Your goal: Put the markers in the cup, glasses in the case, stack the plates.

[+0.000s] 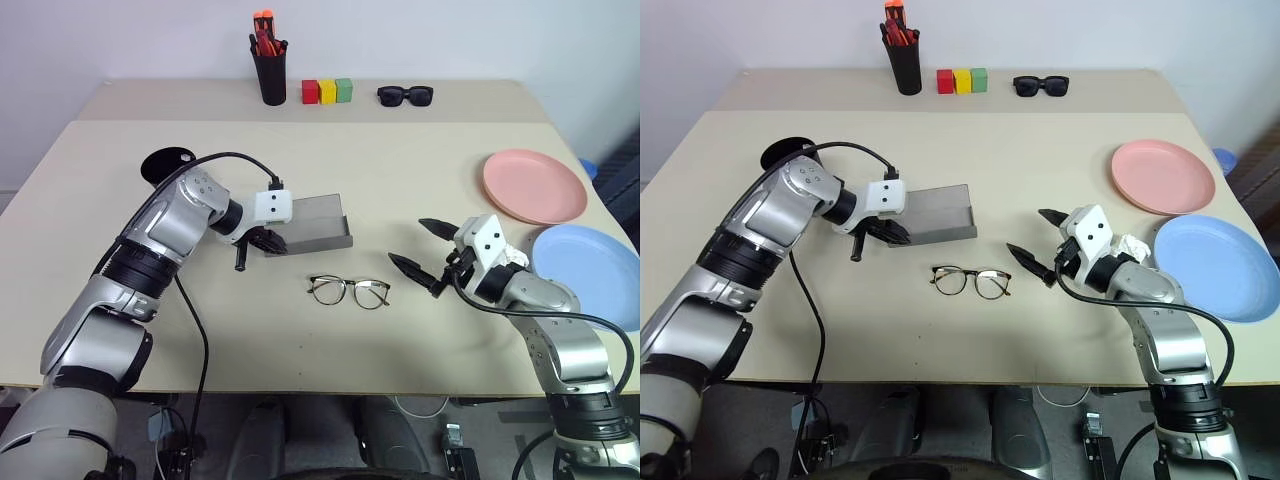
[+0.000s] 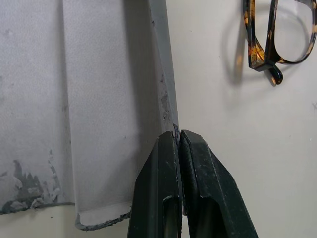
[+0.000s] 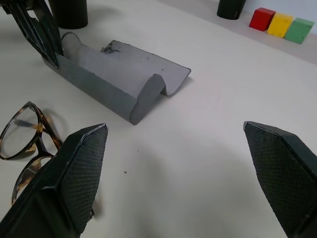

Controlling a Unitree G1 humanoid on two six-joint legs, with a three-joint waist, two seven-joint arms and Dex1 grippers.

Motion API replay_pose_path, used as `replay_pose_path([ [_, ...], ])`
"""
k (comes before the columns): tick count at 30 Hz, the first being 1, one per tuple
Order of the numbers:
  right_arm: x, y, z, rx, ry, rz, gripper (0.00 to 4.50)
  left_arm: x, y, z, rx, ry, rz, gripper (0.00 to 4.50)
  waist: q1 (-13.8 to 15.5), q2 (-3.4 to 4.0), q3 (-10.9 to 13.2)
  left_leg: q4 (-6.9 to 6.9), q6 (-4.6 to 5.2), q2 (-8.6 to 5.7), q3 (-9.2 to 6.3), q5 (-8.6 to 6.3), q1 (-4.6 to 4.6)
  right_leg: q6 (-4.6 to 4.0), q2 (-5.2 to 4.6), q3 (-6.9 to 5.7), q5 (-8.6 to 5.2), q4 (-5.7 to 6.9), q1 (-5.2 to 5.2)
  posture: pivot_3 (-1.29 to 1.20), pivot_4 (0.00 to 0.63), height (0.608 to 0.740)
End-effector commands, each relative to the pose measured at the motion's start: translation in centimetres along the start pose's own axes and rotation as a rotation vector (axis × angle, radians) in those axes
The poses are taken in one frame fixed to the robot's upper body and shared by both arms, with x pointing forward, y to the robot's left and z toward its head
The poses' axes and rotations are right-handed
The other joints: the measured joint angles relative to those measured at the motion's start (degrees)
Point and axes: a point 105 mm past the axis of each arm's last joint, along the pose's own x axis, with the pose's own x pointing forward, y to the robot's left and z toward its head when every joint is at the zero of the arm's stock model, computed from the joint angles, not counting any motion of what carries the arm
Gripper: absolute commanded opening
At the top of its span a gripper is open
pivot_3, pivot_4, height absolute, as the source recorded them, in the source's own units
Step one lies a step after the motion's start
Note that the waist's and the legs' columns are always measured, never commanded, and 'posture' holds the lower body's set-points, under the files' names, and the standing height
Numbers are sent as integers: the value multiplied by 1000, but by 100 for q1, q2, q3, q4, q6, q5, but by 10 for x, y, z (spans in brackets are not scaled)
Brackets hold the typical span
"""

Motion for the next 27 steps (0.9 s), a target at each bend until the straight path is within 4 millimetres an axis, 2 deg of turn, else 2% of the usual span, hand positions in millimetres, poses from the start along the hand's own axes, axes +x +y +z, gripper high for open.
replay_pose_path([
  [1,-5,-4,12,-31,-36,-13,4500,-5,5,7,44,4,0,139,0,0,0,0,0,0,0,0,0,0,0,0,0,0,0,0,150,740],
  [8,-9,-1,8,-27,-19,-2,4500,-6,0,8,54,-15,-29,139,-1,0,0,0,0,0,0,0,0,0,0,0,0,0,0,0,150,740],
  [11,-12,1,5,-33,5,28,4500,-8,-5,9,62,-34,-53,917,-5,0,0,0,0,0,0,0,0,0,0,0,0,0,0,0,150,740],
  [15,-13,5,4,-23,34,107,4500,-11,-2,15,73,-60,-18,2831,-1,0,0,1,0,0,-1,0,0,0,0,0,0,0,1,0,150,740],
  [20,-13,16,9,7,83,252,4500,-20,-2,19,87,-78,-7,2831,-9,0,0,1,0,0,0,0,0,0,0,0,0,0,1,0,150,740],
  [23,-11,30,15,8,129,398,4500,-32,3,30,93,-118,32,2831,-13,0,0,2,0,0,0,0,0,0,0,0,0,0,1,0,150,740],
  [27,-2,37,19,-17,199,535,4500,-52,10,48,91,-188,94,2831,-6,0,0,5,0,0,-1,0,0,0,0,-1,0,0,1,0,150,740],
])
